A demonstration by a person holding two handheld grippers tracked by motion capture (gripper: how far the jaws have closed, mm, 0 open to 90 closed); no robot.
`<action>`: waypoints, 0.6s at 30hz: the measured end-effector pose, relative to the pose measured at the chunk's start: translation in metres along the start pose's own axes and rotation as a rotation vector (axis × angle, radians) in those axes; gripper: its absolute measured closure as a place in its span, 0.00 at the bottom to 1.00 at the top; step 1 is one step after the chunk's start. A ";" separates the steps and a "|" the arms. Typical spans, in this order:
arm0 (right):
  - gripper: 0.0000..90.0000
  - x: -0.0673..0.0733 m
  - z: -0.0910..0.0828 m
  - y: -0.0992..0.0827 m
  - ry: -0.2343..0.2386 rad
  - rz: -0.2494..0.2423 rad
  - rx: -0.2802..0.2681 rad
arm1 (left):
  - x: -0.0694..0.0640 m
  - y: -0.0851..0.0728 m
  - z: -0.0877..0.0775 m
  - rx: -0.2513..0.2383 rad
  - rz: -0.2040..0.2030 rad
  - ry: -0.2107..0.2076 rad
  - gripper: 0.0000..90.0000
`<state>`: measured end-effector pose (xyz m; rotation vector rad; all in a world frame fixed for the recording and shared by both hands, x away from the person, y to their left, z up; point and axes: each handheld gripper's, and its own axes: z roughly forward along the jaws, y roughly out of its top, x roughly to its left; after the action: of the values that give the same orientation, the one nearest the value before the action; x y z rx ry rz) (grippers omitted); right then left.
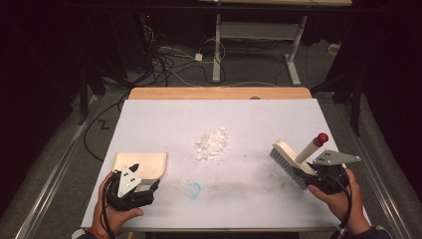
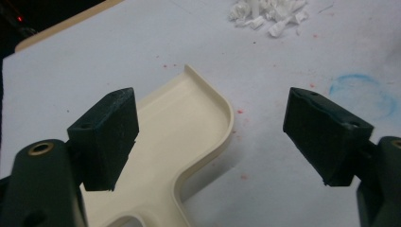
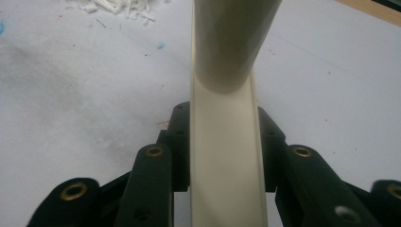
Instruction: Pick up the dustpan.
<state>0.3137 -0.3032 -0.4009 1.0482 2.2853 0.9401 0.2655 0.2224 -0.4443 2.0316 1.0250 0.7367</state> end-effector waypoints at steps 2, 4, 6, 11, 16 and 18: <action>0.75 0.000 0.000 0.000 -0.001 0.001 0.001 | -0.002 0.000 -0.002 0.003 -0.006 0.001 0.20; 0.75 -0.001 0.000 0.000 -0.004 0.002 0.004 | -0.004 -0.001 -0.001 0.013 -0.001 0.008 0.20; 0.75 -0.001 0.001 0.000 -0.004 0.003 0.004 | -0.004 -0.002 0.000 0.027 -0.002 0.009 0.20; 0.75 -0.002 0.001 0.000 -0.006 0.003 0.001 | -0.004 -0.005 0.000 0.068 -0.023 0.032 0.20; 0.75 -0.003 0.002 -0.001 -0.011 0.008 0.003 | -0.003 -0.012 -0.001 0.118 -0.062 0.058 0.20; 0.75 -0.003 0.002 -0.001 -0.009 0.006 0.002 | -0.002 -0.014 -0.001 0.148 -0.081 0.076 0.20</action>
<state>0.3164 -0.3054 -0.4020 1.0584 2.2775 0.9329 0.2580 0.2272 -0.4554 2.0868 1.2295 0.7185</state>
